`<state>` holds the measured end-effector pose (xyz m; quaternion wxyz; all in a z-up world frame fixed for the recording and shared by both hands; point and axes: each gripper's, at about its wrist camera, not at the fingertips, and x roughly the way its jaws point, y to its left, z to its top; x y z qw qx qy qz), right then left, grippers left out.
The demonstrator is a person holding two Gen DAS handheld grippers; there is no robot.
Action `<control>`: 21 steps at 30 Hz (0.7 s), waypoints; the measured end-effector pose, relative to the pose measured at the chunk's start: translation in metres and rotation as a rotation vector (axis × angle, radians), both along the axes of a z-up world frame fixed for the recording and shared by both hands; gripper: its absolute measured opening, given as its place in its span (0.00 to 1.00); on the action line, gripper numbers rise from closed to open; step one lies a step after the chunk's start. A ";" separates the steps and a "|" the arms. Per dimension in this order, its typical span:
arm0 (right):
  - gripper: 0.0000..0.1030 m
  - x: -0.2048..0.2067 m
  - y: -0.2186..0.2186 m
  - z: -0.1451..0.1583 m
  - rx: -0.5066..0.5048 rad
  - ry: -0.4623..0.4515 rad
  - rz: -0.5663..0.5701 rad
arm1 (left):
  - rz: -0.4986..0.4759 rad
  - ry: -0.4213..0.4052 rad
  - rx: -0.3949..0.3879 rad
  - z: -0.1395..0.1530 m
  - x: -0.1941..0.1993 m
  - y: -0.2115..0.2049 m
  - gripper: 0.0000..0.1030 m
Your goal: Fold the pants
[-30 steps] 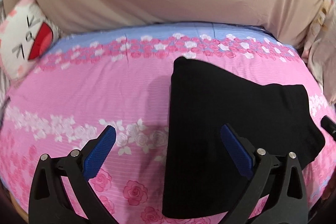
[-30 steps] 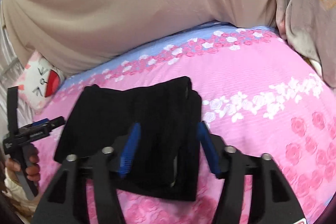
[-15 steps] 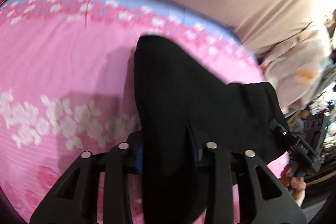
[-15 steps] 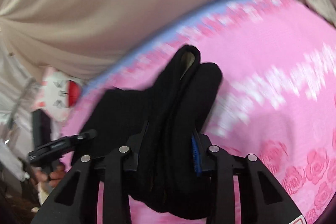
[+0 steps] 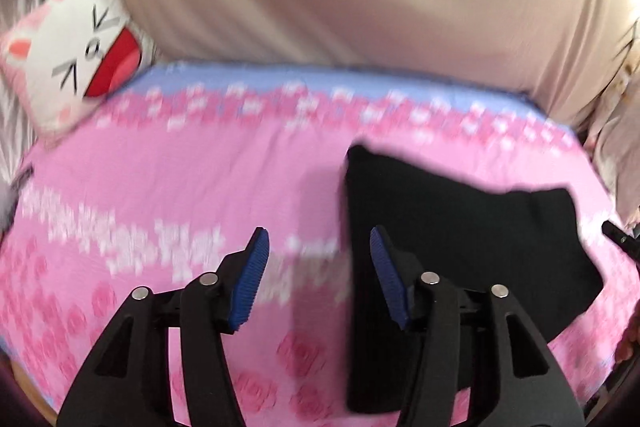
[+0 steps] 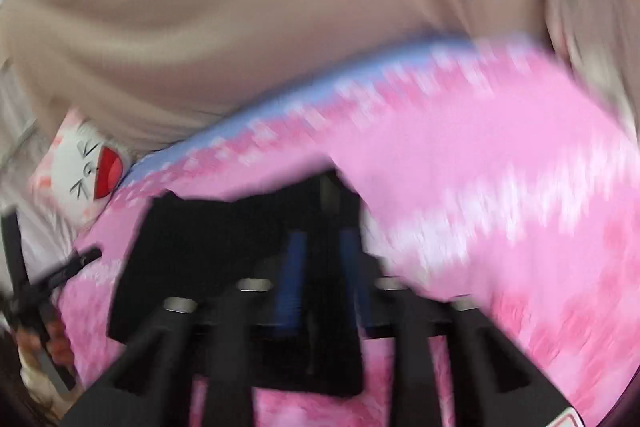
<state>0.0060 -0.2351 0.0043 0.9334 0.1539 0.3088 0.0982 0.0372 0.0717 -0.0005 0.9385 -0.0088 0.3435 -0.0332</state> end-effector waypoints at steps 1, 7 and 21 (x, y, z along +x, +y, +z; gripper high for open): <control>0.06 0.006 0.011 0.007 0.004 -0.006 0.048 | -0.011 -0.012 -0.005 0.008 0.009 -0.009 0.66; 0.03 0.100 0.069 -0.046 -0.148 0.173 0.165 | 0.002 0.114 0.029 -0.023 0.099 -0.052 0.83; 0.01 0.088 -0.009 -0.061 0.033 0.193 -0.044 | 0.054 0.181 -0.075 -0.043 0.130 -0.018 0.82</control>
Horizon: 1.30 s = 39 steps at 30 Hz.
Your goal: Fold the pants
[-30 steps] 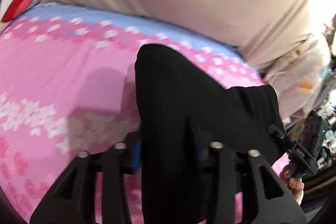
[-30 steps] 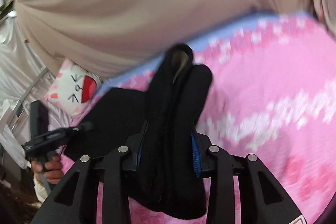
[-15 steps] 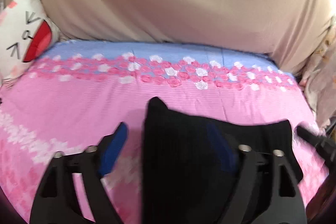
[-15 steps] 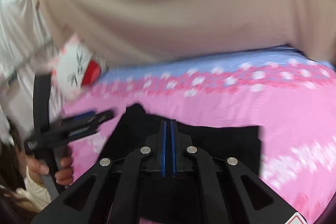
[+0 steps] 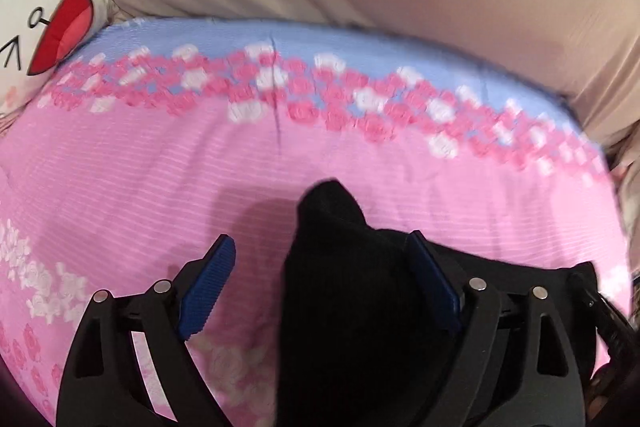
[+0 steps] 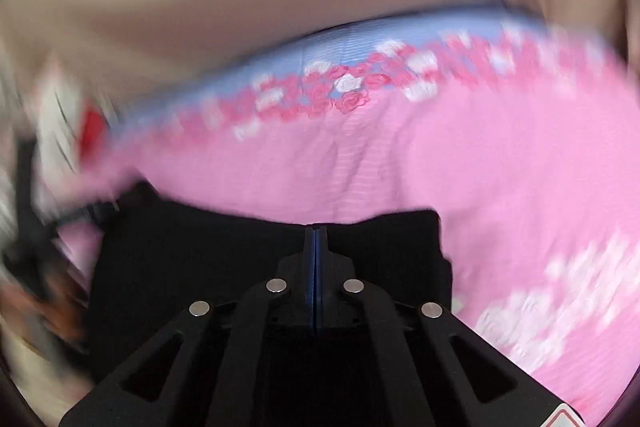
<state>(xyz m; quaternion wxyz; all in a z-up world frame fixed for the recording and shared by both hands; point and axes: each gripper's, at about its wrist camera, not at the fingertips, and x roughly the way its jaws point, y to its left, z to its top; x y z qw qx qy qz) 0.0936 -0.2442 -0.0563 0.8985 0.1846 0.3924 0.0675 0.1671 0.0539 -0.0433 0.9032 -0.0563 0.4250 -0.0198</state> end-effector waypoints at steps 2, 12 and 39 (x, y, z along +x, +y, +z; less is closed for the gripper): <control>0.08 -0.024 0.013 0.027 -0.064 -0.089 0.021 | 0.021 -0.085 0.036 0.026 -0.022 0.014 0.83; 0.06 -0.067 0.042 0.000 -0.078 -0.012 0.075 | -0.019 -0.106 0.162 0.024 -0.110 0.032 0.89; 0.07 0.035 0.280 0.004 -0.196 -0.095 0.460 | 0.148 -0.064 0.258 -0.001 -0.138 0.112 0.95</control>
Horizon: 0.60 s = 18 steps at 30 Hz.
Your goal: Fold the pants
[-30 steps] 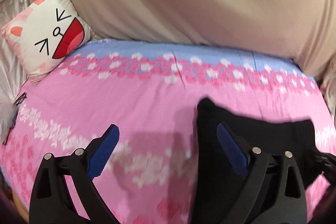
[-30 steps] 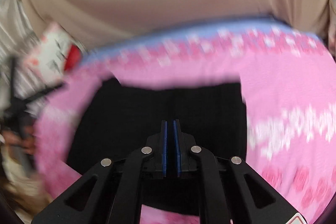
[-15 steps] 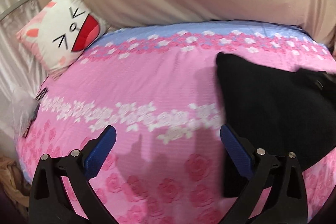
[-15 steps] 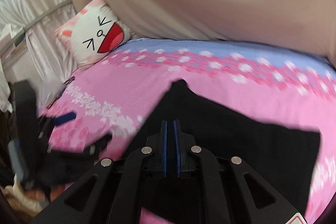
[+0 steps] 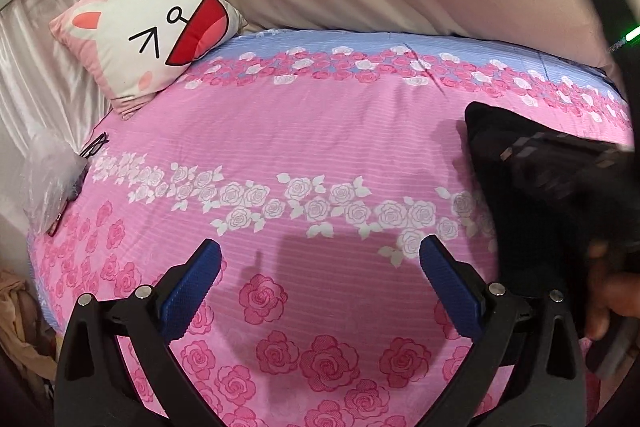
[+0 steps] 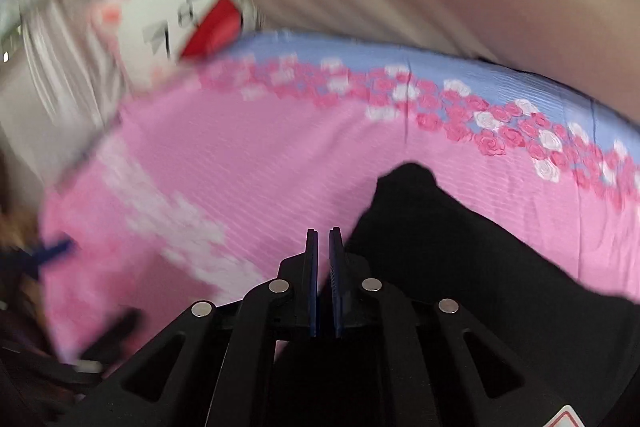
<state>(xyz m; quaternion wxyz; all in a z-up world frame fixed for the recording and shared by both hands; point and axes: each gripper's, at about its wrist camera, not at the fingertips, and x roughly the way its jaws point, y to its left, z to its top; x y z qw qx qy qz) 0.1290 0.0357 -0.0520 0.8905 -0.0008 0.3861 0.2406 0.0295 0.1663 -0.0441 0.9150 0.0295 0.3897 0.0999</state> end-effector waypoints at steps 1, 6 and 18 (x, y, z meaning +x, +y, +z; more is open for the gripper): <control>0.07 0.000 -0.001 -0.005 -0.037 -0.009 -0.022 | -0.004 -0.002 -0.004 0.000 0.000 0.000 0.95; 0.00 0.005 -0.014 -0.013 0.008 0.066 -0.056 | -0.036 0.005 -0.003 -0.002 0.003 -0.009 0.95; 0.29 -0.139 -0.266 0.039 0.006 -0.125 -0.547 | -0.161 0.009 -0.136 0.003 -0.007 -0.039 0.95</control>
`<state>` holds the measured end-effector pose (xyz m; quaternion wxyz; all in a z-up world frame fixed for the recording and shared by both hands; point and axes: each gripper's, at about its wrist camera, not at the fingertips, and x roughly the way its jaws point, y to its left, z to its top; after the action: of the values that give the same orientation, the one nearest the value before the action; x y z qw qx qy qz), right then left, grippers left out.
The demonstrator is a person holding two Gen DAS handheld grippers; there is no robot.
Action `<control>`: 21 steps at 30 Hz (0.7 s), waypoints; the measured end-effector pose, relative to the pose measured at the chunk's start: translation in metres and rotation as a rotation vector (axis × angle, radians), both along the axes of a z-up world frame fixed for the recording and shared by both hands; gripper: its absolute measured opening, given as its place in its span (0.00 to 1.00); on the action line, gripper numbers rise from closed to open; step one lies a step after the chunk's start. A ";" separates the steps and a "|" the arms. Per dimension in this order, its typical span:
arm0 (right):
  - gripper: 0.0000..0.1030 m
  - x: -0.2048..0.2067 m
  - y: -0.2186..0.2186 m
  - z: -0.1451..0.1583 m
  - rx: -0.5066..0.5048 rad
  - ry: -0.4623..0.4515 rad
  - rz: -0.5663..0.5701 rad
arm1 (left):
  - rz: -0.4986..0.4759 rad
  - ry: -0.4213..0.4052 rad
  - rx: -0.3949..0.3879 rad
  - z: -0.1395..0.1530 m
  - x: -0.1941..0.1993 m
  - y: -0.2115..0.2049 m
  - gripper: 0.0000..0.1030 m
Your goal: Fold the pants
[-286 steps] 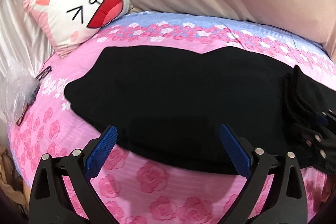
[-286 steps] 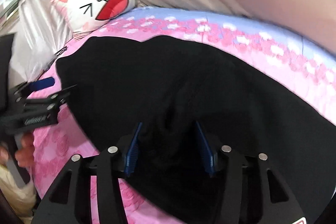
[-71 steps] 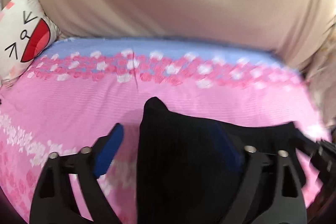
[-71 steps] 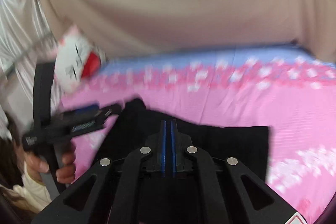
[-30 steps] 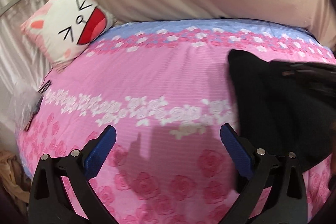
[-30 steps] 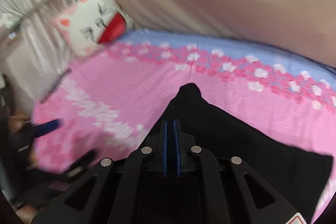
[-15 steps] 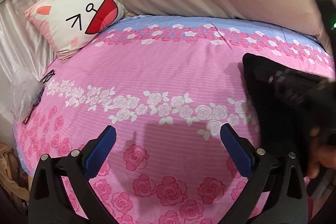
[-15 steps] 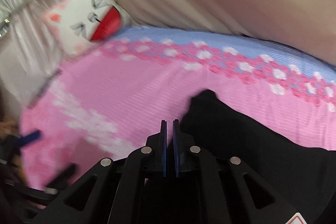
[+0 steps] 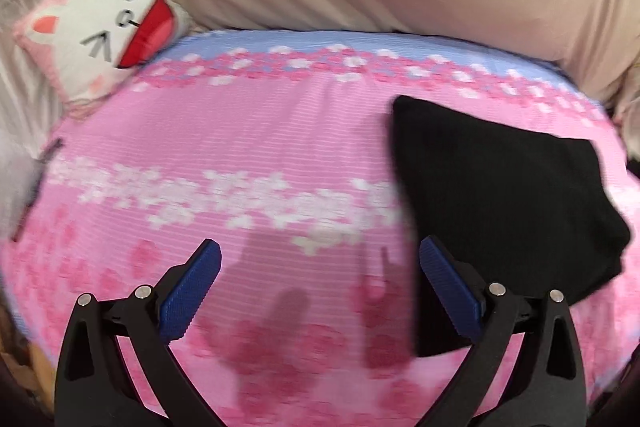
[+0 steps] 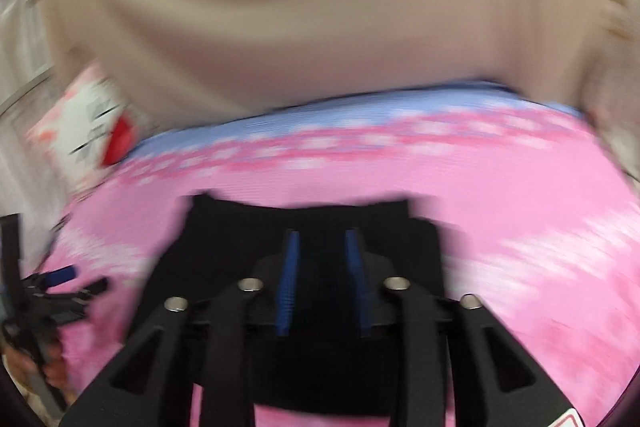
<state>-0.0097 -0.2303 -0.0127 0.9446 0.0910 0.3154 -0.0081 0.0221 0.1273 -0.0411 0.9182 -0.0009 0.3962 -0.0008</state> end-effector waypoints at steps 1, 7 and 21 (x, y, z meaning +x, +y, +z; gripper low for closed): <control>0.29 -0.014 -0.016 -0.004 -0.012 0.012 -0.030 | -0.011 0.008 -0.020 -0.002 0.000 -0.005 0.95; 0.28 -0.070 -0.040 -0.046 -0.107 0.091 0.010 | -0.057 0.061 -0.008 -0.014 0.000 -0.040 0.95; 0.12 -0.018 -0.012 -0.063 -0.095 0.127 0.174 | -0.057 0.091 0.109 -0.024 -0.001 -0.083 0.95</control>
<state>-0.0275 -0.2420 -0.0753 0.9230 0.0177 0.3807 0.0530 0.0207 0.0441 -0.0652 0.8974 0.0603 0.4369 -0.0056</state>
